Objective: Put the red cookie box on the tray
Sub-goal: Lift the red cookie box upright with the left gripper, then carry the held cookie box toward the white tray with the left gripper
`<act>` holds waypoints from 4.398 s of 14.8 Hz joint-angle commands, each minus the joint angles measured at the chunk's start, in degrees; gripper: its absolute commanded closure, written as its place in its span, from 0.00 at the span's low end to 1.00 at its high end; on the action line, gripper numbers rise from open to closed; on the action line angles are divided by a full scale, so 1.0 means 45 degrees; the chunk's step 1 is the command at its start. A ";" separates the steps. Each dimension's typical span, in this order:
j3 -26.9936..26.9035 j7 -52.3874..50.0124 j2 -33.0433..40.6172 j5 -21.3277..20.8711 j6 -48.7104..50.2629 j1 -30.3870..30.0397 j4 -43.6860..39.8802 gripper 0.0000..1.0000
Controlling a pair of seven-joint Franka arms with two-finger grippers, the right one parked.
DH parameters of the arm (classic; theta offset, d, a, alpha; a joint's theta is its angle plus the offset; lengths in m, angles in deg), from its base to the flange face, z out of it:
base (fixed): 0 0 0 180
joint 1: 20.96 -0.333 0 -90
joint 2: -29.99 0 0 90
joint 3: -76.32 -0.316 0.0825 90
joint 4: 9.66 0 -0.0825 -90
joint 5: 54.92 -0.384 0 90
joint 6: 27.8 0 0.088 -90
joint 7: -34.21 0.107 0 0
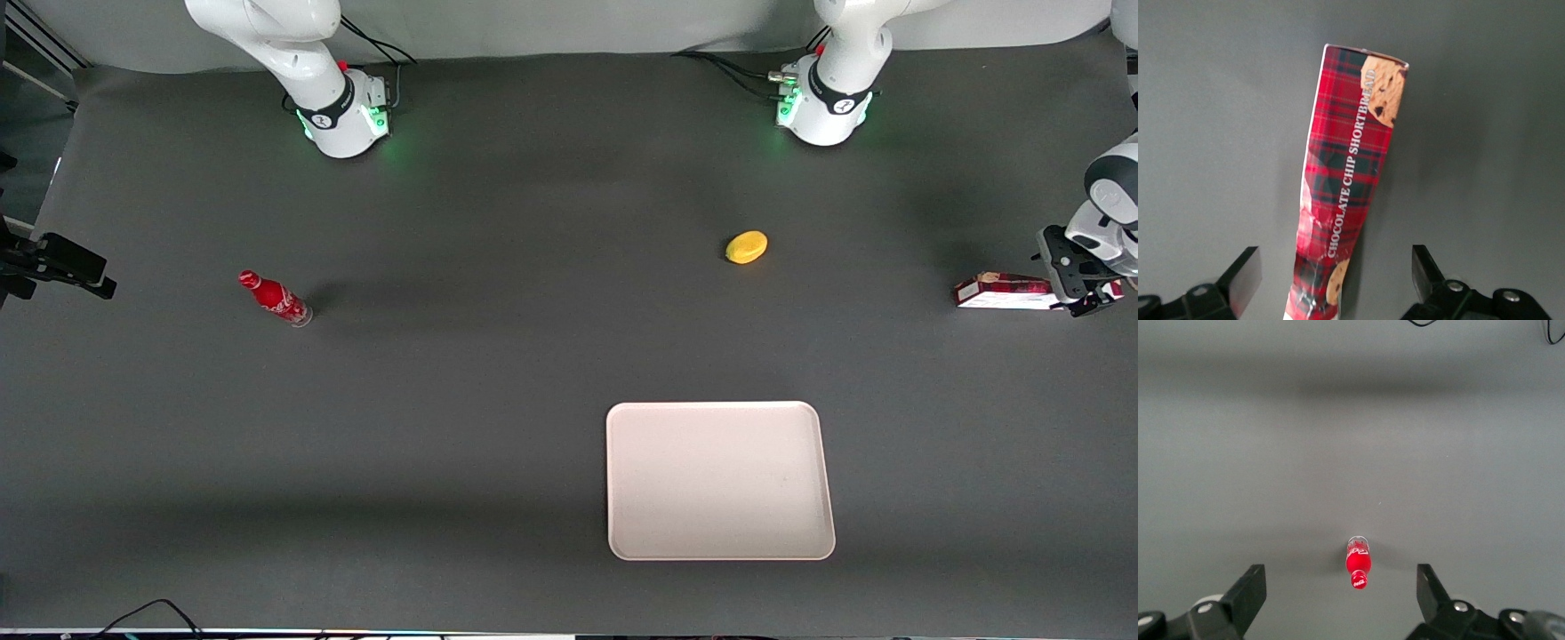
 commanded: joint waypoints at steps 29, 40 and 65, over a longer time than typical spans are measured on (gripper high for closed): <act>0.0101 -0.3691 -0.0343 0.2002 0.4599 0.1071 -0.4493 1.00; 0.3846 -1.7533 -0.0827 0.1865 1.0093 0.2362 -1.1115 1.00; 0.4477 -2.6786 -0.8818 0.1006 0.4685 0.5077 -1.5476 1.00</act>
